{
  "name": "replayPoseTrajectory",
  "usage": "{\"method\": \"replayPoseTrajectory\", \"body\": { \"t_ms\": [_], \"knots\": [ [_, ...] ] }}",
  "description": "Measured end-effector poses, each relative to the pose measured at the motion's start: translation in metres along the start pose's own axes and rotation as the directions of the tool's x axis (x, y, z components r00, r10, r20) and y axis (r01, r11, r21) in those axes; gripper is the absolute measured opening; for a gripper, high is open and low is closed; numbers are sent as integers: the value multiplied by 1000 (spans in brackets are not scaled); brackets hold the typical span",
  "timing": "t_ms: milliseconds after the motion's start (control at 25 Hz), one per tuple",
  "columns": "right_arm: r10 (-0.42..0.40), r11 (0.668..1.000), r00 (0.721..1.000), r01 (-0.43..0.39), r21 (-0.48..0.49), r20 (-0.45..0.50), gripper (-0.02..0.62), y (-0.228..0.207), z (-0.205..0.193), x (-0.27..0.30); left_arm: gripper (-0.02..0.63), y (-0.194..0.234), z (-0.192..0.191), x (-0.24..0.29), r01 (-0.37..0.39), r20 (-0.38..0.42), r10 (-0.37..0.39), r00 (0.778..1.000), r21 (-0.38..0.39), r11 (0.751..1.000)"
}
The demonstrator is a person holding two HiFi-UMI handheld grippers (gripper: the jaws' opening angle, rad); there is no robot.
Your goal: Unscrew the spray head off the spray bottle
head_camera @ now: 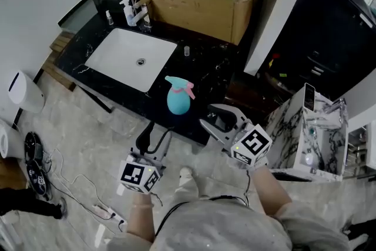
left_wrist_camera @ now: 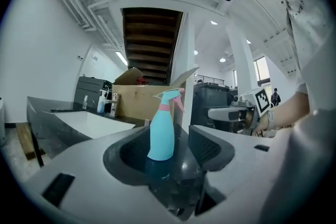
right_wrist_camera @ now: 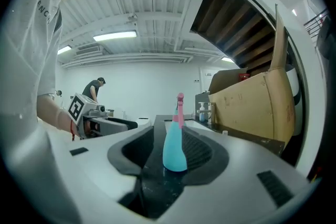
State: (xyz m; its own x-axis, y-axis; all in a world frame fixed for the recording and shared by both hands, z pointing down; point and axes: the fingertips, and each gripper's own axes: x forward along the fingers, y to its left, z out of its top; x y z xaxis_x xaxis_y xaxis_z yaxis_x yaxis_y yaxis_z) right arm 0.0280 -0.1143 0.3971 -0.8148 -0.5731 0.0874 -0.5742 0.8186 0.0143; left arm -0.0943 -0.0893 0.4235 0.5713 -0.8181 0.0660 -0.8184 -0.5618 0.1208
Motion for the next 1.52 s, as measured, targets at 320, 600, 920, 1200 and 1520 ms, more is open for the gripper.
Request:
{"method": "replayPoseTrajectory", "body": {
  "t_ms": [320,600,920,1200,1520],
  "knots": [
    [31,999,999,-32,9,25,220,-22,20,49,376,14,-12,73,65,-90,-58,994,85,994],
    [105,994,994,-106,18,32,238,-28,32,81,380,14,-14,112,95,-109,-79,991,147,985],
    [208,978,977,-209,19,55,193,-28,39,93,379,19,-32,127,17,-127,4,992,168,986],
    [330,943,944,-329,-41,27,95,-27,39,92,345,19,-34,132,66,-156,-37,987,185,981],
    [502,865,865,-502,-8,-2,67,-36,38,87,337,12,-35,134,180,-208,-137,969,210,961]
  ]
}}
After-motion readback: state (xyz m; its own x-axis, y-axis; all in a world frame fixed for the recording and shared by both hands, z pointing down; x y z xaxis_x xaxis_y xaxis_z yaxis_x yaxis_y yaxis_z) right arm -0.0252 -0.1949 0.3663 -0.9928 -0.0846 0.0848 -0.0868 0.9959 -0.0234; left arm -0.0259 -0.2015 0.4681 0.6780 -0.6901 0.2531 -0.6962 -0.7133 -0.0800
